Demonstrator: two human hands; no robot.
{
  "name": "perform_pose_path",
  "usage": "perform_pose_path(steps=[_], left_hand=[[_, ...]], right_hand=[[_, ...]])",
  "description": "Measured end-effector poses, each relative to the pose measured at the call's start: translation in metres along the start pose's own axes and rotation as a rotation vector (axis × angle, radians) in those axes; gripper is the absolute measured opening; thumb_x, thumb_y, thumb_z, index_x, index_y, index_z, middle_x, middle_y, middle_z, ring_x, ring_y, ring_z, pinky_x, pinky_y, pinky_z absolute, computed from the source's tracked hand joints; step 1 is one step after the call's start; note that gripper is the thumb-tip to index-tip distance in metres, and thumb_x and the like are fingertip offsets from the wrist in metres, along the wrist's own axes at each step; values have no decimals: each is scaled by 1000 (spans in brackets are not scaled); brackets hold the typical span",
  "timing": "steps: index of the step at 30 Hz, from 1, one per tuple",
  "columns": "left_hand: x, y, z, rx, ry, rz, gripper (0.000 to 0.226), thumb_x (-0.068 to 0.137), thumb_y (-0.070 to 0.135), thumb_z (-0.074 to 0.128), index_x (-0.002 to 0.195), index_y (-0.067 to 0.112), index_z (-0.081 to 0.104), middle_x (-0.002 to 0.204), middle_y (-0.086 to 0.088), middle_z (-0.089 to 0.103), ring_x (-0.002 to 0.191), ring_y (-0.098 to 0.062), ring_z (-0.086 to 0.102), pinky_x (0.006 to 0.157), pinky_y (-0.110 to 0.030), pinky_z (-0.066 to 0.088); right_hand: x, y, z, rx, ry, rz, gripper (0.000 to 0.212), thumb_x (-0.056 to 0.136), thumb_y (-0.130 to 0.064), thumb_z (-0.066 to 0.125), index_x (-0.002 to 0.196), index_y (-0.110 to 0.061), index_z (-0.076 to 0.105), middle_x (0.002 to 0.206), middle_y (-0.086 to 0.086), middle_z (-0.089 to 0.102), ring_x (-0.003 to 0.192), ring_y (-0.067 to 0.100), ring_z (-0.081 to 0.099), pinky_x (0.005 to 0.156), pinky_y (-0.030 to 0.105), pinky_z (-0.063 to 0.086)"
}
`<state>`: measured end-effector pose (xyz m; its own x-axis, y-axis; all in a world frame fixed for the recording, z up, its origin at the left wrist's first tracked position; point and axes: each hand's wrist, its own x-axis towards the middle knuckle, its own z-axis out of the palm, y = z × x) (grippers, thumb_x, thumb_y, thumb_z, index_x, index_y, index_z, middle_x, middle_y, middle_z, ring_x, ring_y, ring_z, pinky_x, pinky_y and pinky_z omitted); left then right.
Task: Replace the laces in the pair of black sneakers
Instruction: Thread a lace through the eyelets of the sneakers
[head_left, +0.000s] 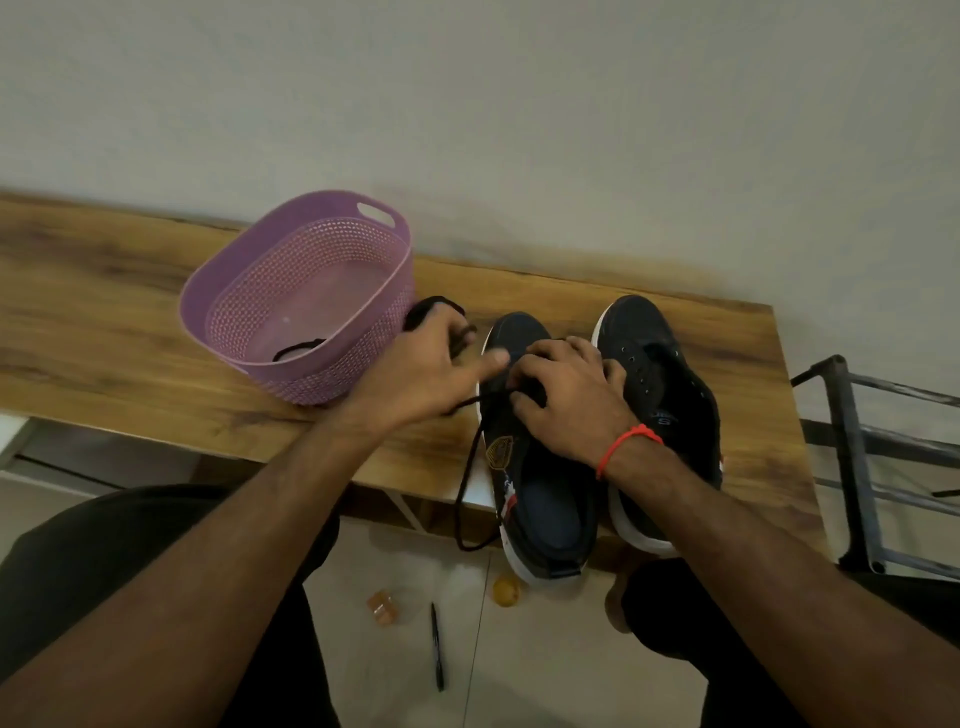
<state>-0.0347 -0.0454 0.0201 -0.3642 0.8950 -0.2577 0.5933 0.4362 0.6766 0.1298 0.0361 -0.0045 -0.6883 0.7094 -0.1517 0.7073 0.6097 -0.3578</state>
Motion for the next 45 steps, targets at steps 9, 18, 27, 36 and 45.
perform_pose_path(steps=[9, 18, 27, 36, 45], left_hand=[[8, -3, 0, -113, 172, 323, 10, 102, 31, 59, 95, 31, 66, 92, 7, 65, 87, -2, 60, 73, -23, 46], [-4, 18, -21, -1076, 308, 345, 26, 111, 29, 34, 98, 12, 49, 84, -3, 66, 70, -25, 66, 68, -40, 56], [-8, 5, -6, 73, -338, -386, 28, 107, 35, 44, 99, 12, 58, 77, -9, 76, 57, -19, 74, 33, -19, 33], [-8, -9, 11, 596, -397, -231, 39, 94, 42, 68, 130, 37, 56, 144, -3, 35, 131, -32, 40, 99, -47, 50], [-8, -9, 6, 326, -500, -334, 43, 93, 25, 73, 130, 32, 54, 117, 3, 56, 73, -12, 70, 43, -15, 48]], right_hand=[[-1, -3, -6, 172, 187, -68, 36, 91, -44, 61, 125, -36, 52, 140, -9, 42, 138, 20, 25, 112, 50, 19], [2, 1, -4, 94, -103, 53, 41, 90, -43, 61, 130, -47, 51, 158, -7, 25, 149, 29, 4, 116, 60, 8], [2, 0, -6, 180, -51, 33, 47, 87, -34, 63, 131, -40, 45, 150, -9, 38, 148, 25, 11, 115, 55, 12], [5, 1, -9, 229, -93, 44, 54, 87, -31, 64, 135, -40, 41, 149, -8, 40, 147, 25, 18, 116, 55, 16], [4, 1, -10, 178, -126, 12, 55, 88, -30, 61, 138, -42, 41, 151, -7, 39, 147, 25, 16, 114, 56, 15]])
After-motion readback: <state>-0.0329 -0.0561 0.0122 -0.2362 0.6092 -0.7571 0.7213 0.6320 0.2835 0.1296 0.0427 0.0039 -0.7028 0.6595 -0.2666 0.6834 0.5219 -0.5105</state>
